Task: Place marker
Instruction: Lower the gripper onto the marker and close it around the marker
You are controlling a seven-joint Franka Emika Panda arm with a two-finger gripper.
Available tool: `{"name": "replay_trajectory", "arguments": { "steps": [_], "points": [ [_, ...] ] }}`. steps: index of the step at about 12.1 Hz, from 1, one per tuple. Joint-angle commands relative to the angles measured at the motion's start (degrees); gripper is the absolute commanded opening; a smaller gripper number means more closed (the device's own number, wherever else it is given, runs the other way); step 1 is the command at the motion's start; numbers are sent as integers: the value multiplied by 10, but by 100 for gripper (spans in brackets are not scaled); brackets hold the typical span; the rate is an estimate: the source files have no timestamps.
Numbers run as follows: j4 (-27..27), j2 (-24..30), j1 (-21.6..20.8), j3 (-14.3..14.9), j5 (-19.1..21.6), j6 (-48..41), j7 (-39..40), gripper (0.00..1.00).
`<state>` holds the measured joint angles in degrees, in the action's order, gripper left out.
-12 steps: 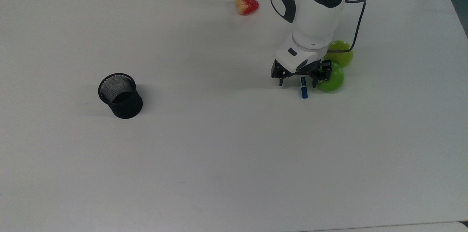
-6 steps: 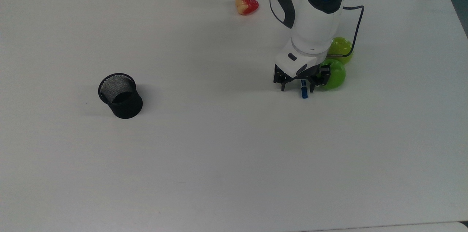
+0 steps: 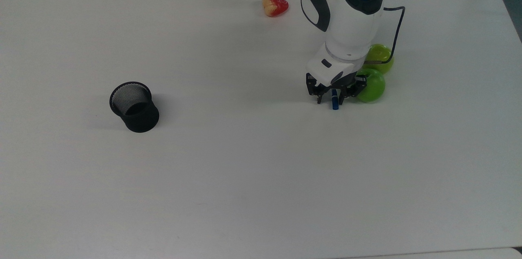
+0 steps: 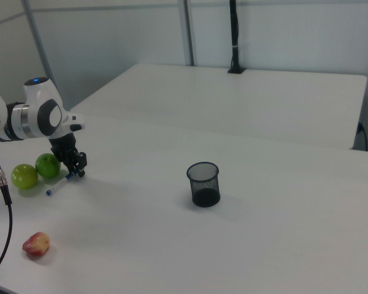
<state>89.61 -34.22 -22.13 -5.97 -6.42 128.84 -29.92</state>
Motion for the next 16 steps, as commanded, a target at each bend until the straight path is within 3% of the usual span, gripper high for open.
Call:
{"name": "replay_trajectory", "arguments": {
  "steps": [1,9,13,16],
  "points": [
    [1,0,-7,5,-11,11,-11,36],
    [2,3,-7,5,-12,4,-8,7],
    [1,20,-3,5,-14,-11,-8,7],
    [0,62,7,6,-14,-65,-6,7]
  ]
}}
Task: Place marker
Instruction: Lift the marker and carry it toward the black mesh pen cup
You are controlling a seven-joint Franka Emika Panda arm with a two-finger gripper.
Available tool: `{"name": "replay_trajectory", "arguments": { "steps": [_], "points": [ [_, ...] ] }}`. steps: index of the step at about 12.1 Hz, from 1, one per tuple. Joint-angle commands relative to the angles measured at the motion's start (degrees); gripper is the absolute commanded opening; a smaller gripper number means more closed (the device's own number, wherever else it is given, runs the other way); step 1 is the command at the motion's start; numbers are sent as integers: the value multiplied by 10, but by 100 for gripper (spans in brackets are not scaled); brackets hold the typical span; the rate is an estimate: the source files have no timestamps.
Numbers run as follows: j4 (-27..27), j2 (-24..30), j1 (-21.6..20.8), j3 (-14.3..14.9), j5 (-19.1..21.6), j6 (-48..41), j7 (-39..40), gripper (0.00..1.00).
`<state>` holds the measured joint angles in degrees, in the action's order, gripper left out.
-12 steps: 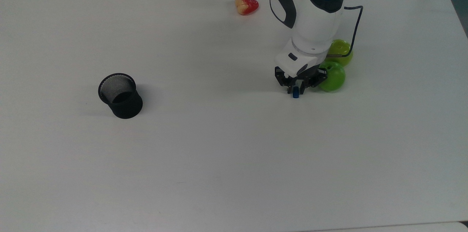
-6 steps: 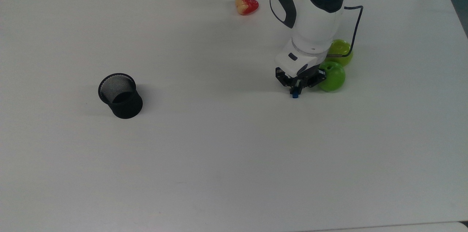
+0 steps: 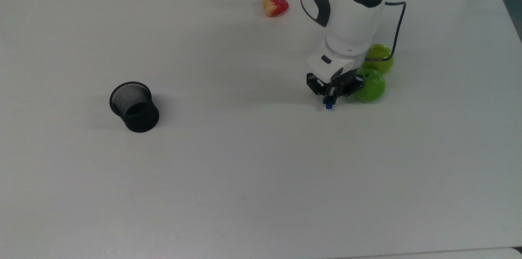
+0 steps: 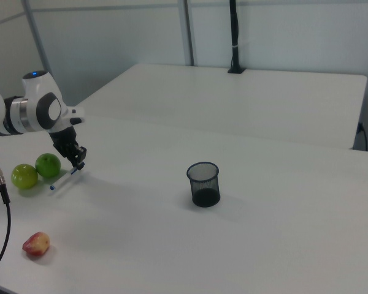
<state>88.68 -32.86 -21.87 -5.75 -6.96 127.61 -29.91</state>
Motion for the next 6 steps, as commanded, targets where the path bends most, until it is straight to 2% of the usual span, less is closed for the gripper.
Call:
{"name": "replay_trajectory", "arguments": {
  "steps": [1,6],
  "points": [
    [8,67,13,3,-8,-74,6,7],
    [-32,144,36,14,-1,-227,104,7]
  ]
}}
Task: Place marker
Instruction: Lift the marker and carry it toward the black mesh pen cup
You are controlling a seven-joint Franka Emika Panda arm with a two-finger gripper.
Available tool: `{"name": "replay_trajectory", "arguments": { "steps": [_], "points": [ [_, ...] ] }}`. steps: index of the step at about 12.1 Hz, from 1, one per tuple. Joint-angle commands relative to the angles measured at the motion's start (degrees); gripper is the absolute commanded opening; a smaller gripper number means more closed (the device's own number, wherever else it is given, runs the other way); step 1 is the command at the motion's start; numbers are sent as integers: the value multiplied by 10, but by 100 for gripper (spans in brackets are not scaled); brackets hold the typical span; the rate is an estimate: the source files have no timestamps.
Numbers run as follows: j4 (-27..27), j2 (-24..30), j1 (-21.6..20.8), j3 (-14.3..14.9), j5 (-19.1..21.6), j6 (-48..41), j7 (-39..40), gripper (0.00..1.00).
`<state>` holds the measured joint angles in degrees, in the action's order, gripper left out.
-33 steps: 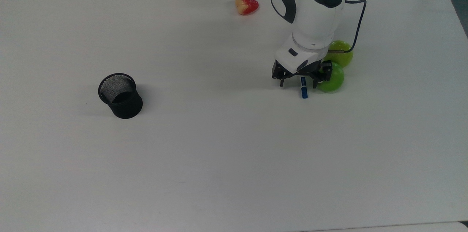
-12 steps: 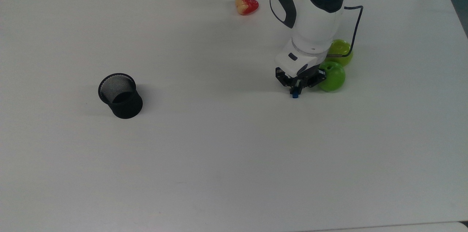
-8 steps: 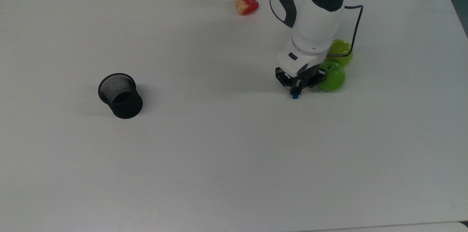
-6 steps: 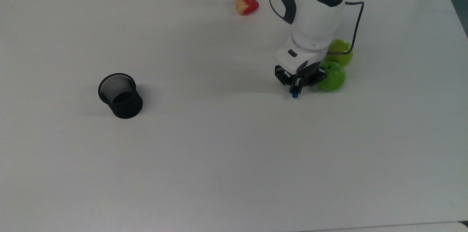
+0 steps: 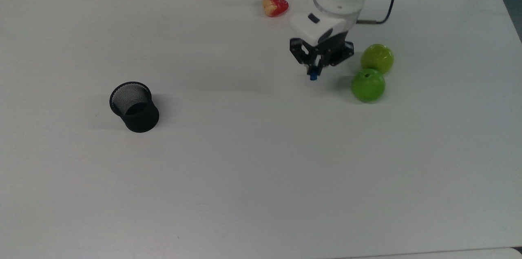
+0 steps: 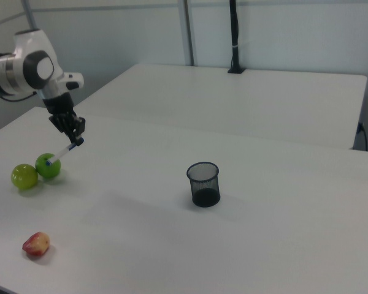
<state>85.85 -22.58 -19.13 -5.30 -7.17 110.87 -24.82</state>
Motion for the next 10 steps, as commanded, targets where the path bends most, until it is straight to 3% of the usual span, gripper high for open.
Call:
{"name": "replay_trajectory", "arguments": {
  "steps": [1,5,10],
  "points": [
    [-3,59,16,9,-1,-76,67,7],
    [-4,108,57,10,4,-132,153,7],
    [-3,109,143,10,4,-131,224,7]
  ]
}}
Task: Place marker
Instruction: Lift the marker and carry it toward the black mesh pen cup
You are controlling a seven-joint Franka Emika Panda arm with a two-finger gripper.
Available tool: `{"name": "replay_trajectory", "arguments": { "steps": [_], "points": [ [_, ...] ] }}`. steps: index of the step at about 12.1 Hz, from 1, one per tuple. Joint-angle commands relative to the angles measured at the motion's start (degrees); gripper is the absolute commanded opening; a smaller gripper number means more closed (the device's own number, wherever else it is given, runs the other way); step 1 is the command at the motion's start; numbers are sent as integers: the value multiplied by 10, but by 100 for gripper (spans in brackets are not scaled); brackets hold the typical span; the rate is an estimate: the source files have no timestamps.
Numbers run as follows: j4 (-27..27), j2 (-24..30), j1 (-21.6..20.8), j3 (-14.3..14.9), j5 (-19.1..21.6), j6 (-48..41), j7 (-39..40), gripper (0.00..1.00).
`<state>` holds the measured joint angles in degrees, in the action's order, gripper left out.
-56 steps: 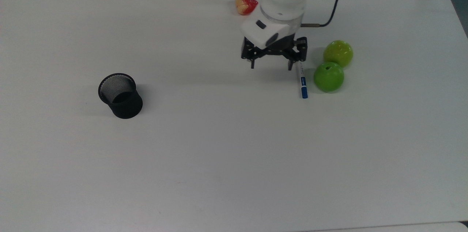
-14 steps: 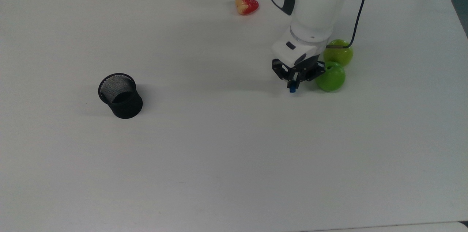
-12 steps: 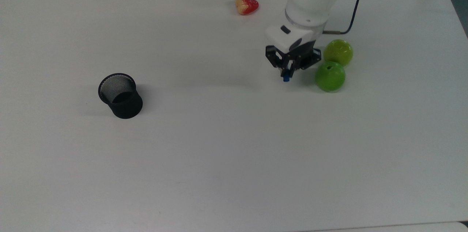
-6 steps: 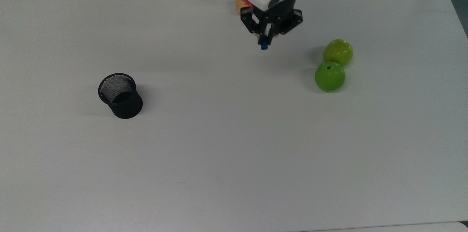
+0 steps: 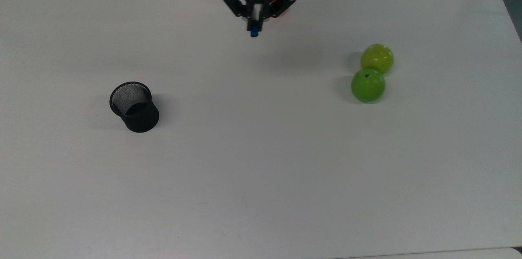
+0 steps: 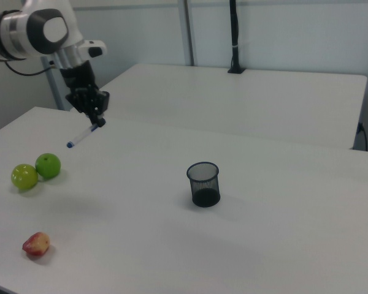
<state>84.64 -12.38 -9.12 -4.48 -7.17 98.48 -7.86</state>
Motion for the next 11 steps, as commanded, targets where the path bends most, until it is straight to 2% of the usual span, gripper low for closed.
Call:
{"name": "replay_trajectory", "arguments": {
  "steps": [1,4,11],
  "points": [
    [9,7,58,2,4,-7,71,7],
    [9,3,123,2,4,7,122,8],
    [21,-7,184,3,3,176,119,10]
  ]
}}
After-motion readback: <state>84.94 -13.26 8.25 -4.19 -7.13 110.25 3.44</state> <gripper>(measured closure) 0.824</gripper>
